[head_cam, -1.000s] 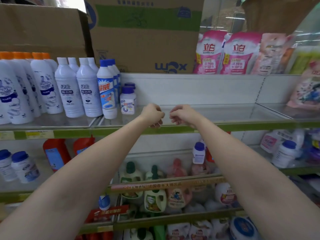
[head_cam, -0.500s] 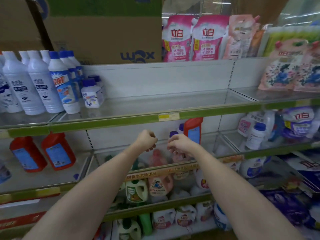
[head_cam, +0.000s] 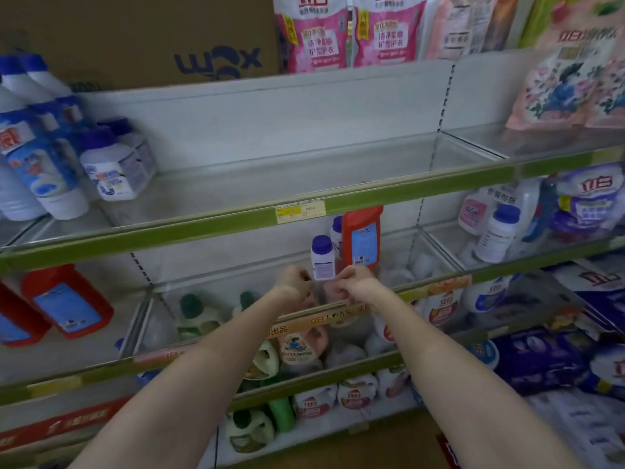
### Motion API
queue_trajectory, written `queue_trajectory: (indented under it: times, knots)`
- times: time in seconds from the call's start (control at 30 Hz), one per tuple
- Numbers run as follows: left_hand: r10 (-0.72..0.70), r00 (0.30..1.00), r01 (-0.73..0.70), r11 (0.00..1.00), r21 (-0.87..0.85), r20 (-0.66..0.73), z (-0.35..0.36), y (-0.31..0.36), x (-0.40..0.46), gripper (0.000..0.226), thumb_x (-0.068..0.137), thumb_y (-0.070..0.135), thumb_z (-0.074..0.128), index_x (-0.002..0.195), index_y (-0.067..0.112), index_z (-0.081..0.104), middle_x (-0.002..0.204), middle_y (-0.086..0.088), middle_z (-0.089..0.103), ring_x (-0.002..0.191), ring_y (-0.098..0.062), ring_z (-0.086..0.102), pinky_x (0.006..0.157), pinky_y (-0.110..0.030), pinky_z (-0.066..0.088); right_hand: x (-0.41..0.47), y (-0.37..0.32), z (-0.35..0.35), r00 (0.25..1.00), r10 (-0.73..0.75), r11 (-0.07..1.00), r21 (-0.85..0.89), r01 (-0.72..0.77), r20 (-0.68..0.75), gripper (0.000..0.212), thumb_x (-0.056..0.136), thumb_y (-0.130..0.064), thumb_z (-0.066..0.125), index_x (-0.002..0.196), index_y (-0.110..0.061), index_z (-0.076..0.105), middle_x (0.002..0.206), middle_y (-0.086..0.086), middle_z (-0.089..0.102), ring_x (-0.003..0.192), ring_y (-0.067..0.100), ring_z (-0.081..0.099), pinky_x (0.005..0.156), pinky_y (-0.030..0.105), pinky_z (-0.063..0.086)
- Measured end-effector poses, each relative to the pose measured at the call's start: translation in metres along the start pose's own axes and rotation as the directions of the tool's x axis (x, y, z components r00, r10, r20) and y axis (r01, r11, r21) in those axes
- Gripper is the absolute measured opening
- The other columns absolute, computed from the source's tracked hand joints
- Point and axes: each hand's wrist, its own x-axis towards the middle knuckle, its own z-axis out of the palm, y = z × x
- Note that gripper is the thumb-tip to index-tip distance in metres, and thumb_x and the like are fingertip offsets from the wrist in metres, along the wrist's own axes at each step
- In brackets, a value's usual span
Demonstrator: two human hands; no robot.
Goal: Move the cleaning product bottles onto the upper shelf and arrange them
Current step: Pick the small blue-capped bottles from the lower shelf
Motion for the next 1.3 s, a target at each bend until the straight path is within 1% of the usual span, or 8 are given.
queue_trajectory:
  times: [0.13, 0.27, 0.37, 0.57, 0.77, 0.93, 1.07, 1.3]
  knots:
    - [0.001, 0.999, -0.001, 1.000, -0.016, 0.032, 0.008, -0.006, 0.040, 0.011, 0.098, 0.016, 0.060, 0.087, 0.018, 0.060, 0.084, -0.002, 0.068, 0.070, -0.009, 0.065, 0.056, -0.021, 0.049, 0.029, 0.016, 0.000, 0.996, 0.013, 1.000, -0.001, -0.013, -0.083, 0.009, 0.095, -0.013, 0.063, 0.102, -0.019, 0.062, 0.103, 0.008, 0.068, 0.092, 0.027, 0.071, 0.083, 0.042, 0.062]
    - [-0.027, 0.998, 0.028, 1.000, -0.013, 0.057, 0.019, -0.015, 0.082, 0.010, 0.096, 0.018, 0.063, 0.105, 0.017, 0.060, 0.101, -0.005, 0.068, 0.081, -0.017, 0.067, 0.072, -0.032, 0.060, 0.056, 0.027, 0.001, 0.985, 0.052, 0.999, 0.022, -0.049, -0.163, 0.009, 0.093, -0.010, 0.066, 0.095, -0.019, 0.065, 0.106, 0.007, 0.068, 0.100, 0.026, 0.068, 0.093, 0.046, 0.058]
    - [-0.010, 1.000, 0.011, 0.999, -0.049, 0.027, 0.021, -0.020, 0.108, 0.014, 0.096, 0.016, 0.063, 0.107, 0.017, 0.054, 0.089, 0.004, 0.059, 0.070, -0.009, 0.058, 0.051, -0.016, 0.046, 0.073, 0.030, 0.007, 0.977, 0.079, 0.997, 0.040, -0.072, -0.198, 0.012, 0.094, -0.006, 0.064, 0.089, -0.017, 0.063, 0.103, 0.012, 0.070, 0.097, 0.029, 0.069, 0.087, 0.041, 0.059]
    - [0.049, 0.997, -0.039, 0.986, -0.163, 0.056, 0.027, -0.034, 0.150, 0.056, 0.077, 0.004, 0.083, 0.124, 0.004, 0.052, 0.114, -0.003, 0.059, 0.105, -0.021, 0.057, 0.080, -0.030, 0.041, 0.098, 0.030, 0.019, 0.970, 0.108, 0.994, 0.041, -0.101, -0.218, 0.009, 0.094, -0.009, 0.062, 0.092, -0.018, 0.064, 0.102, 0.010, 0.071, 0.097, 0.030, 0.069, 0.089, 0.045, 0.059]
    - [0.125, 0.988, -0.096, 0.958, -0.269, 0.091, 0.034, -0.034, 0.173, 0.057, 0.074, -0.006, 0.081, 0.122, 0.005, 0.051, 0.113, -0.009, 0.060, 0.110, -0.027, 0.059, 0.076, -0.018, 0.045, 0.101, 0.037, 0.026, 0.960, 0.149, 0.989, 0.058, -0.139, -0.237, 0.010, 0.093, -0.010, 0.064, 0.103, -0.010, 0.066, 0.098, 0.007, 0.071, 0.091, 0.023, 0.069, 0.080, 0.037, 0.059]
    - [0.087, 0.993, -0.051, 0.925, -0.377, 0.078, 0.037, -0.042, 0.167, 0.081, 0.058, -0.003, 0.093, 0.123, 0.008, 0.047, 0.118, -0.004, 0.057, 0.106, -0.020, 0.055, 0.089, -0.032, 0.044, 0.100, 0.046, 0.028, 0.955, 0.177, 0.984, 0.075, -0.164, -0.239, 0.006, 0.094, -0.012, 0.063, 0.096, -0.016, 0.065, 0.098, 0.007, 0.071, 0.096, 0.027, 0.069, 0.091, 0.046, 0.058]
    - [-0.030, 0.996, 0.069, 0.828, -0.556, 0.079, 0.039, -0.055, 0.151, 0.074, 0.063, -0.004, 0.090, 0.120, 0.006, 0.045, 0.121, -0.013, 0.060, 0.105, -0.027, 0.061, 0.078, -0.036, 0.051, 0.089, 0.043, 0.035, 0.950, 0.162, 0.984, 0.117, -0.135, -0.266, 0.015, 0.093, -0.005, 0.060, 0.087, -0.018, 0.061, 0.088, 0.004, 0.066, 0.086, 0.023, 0.065, 0.077, 0.033, 0.054]
    - [-0.129, 0.989, 0.141, 0.626, -0.767, 0.077, 0.030, -0.076, 0.086, 0.071, 0.054, 0.022, 0.095, 0.113, 0.020, 0.055, 0.110, -0.011, 0.072, 0.091, -0.029, 0.074, 0.073, -0.047, 0.062, 0.059, 0.053, 0.052, 0.979, 0.070, 0.982, 0.185, -0.034, -0.190, 0.017, 0.091, -0.002, 0.064, 0.102, -0.015, 0.066, 0.097, -0.001, 0.068, 0.098, 0.023, 0.066, 0.095, 0.043, 0.056]
